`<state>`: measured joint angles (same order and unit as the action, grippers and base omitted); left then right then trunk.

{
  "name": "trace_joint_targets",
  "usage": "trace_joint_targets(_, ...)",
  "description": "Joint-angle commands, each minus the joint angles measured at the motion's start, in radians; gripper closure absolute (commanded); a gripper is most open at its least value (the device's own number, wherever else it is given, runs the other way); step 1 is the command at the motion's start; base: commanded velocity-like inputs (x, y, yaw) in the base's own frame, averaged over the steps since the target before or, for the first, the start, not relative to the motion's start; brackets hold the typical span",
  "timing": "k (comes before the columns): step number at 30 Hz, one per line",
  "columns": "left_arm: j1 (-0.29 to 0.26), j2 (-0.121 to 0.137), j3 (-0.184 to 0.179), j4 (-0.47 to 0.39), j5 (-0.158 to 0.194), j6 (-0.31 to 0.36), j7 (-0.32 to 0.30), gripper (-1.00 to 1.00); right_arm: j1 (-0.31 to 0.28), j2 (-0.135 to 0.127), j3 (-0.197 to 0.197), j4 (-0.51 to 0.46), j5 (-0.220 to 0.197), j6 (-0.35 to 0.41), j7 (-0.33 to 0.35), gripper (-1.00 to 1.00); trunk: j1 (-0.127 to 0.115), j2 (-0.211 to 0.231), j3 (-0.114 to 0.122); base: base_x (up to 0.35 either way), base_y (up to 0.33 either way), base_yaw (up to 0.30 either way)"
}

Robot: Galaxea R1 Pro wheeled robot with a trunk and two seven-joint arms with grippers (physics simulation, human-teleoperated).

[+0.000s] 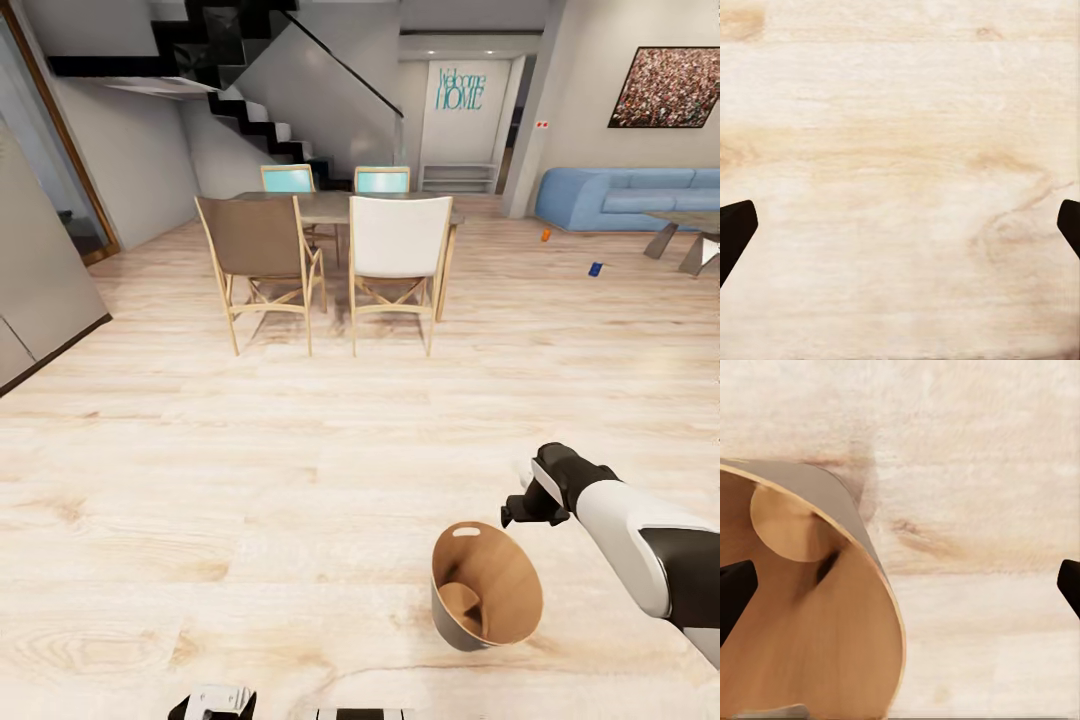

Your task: Put the three can of soda from the living room inside the tash can in the kitchen.

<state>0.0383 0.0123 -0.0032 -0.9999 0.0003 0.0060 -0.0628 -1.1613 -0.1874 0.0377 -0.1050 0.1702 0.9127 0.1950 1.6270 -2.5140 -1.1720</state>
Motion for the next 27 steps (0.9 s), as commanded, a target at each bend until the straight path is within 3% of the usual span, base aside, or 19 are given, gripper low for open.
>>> trace_joint_targets(1, 0.0, 0.0, 0.0, -0.001, 0.0, -0.004, 0.001, -1.0, 0.0, 0.0, 0.0, 0.0, 0.0, 0.0, -0.001, -1.0, 0.0, 0.0, 0.0, -0.068, 0.0, 0.0)
trace_joint_targets(6, 0.0, 0.0, 0.001, -0.001, 0.0, -0.008, 0.002, -1.0, 0.0, -0.001, 0.0, -0.001, 0.0, 0.0, 0.0, -1.0, 0.0, 0.0, 0.0, -0.027, 0.0, 0.0)
trace_joint_targets(24, -0.001, 0.0, 0.0, 0.003, 0.0, 0.003, 0.003, -1.0, 0.0, 0.0, 0.001, -0.001, 0.001, 0.0, -0.003, -1.0, 0.008, -0.004, -0.07, -0.001, 0.0, 0.0)
trace_joint_targets(27, -0.001, 0.0, 0.0, 0.002, 0.0, 0.002, 0.003, -1.0, 0.0, 0.001, 0.001, -0.001, 0.002, 0.0, -0.003, -1.0, 0.008, -0.004, -0.07, 0.0, 0.0, 0.0)
